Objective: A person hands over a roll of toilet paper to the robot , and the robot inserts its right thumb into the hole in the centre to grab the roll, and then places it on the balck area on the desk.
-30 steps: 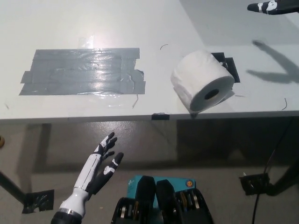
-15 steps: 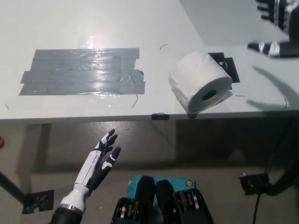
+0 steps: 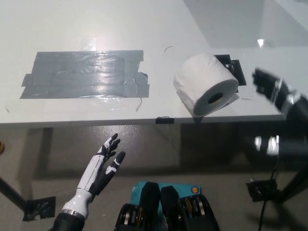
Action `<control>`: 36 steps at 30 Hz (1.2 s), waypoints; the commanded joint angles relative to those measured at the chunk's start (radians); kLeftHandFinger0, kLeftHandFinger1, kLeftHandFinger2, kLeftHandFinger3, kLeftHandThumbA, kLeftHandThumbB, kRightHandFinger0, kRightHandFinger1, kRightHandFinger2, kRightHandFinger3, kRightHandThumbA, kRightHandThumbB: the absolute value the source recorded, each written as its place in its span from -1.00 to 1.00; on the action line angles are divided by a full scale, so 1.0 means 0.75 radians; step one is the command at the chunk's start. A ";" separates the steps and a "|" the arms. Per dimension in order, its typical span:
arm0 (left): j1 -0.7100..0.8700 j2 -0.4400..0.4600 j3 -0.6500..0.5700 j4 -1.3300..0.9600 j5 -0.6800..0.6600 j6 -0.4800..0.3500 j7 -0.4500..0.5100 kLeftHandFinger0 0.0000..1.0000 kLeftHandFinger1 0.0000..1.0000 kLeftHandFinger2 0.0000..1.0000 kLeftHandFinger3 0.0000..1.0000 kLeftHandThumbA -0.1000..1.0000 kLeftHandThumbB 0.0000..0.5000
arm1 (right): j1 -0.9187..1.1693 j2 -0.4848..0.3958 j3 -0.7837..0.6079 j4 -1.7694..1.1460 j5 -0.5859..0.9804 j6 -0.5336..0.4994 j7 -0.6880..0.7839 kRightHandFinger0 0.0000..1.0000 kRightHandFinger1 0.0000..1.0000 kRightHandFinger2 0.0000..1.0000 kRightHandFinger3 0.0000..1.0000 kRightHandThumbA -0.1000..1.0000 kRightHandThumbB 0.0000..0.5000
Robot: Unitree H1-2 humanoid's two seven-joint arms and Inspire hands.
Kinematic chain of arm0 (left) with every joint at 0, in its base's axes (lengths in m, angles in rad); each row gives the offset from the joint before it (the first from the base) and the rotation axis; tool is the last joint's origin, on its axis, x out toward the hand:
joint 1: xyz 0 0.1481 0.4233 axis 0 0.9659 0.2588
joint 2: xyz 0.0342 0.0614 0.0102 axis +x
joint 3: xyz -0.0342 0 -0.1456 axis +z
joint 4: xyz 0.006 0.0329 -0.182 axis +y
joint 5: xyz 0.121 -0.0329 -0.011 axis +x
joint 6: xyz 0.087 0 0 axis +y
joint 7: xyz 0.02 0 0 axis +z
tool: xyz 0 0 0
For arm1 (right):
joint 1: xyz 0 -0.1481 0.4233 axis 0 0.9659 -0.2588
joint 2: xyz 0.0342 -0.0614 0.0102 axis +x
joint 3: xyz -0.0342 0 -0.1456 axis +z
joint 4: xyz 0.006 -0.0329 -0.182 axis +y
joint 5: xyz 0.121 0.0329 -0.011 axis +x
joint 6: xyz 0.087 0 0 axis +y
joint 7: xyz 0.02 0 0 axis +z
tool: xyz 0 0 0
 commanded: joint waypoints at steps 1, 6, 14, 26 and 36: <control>0.014 0.000 0.023 -0.046 -0.029 -0.056 0.020 1.00 1.00 1.00 1.00 0.75 -0.66 | 0.228 0.173 -0.002 -0.194 0.014 -0.324 -0.173 1.00 1.00 1.00 1.00 0.71 0.26; 0.072 -0.005 0.020 -0.063 -0.036 -0.046 0.013 1.00 1.00 1.00 1.00 0.73 -0.64 | 0.302 0.258 0.078 0.139 -0.131 -0.505 -0.211 1.00 1.00 1.00 1.00 0.81 0.21; 0.130 -0.020 0.002 -0.063 -0.027 -0.076 0.014 0.97 1.00 1.00 1.00 0.70 -0.64 | 0.320 0.285 0.125 0.593 -0.211 -0.689 -0.281 1.00 1.00 1.00 1.00 0.70 -0.04; 0.213 -0.043 -0.001 -0.056 -0.045 -0.141 0.020 1.00 1.00 1.00 1.00 1.00 -0.64 | 0.372 0.247 0.120 0.819 -0.169 -0.789 -0.295 1.00 1.00 1.00 1.00 0.75 0.02; 0.284 -0.051 0.043 -0.056 -0.060 -0.178 0.046 1.00 1.00 1.00 1.00 1.00 -0.61 | 0.359 0.231 0.190 0.838 -0.201 -0.793 -0.319 1.00 1.00 1.00 1.00 0.78 0.09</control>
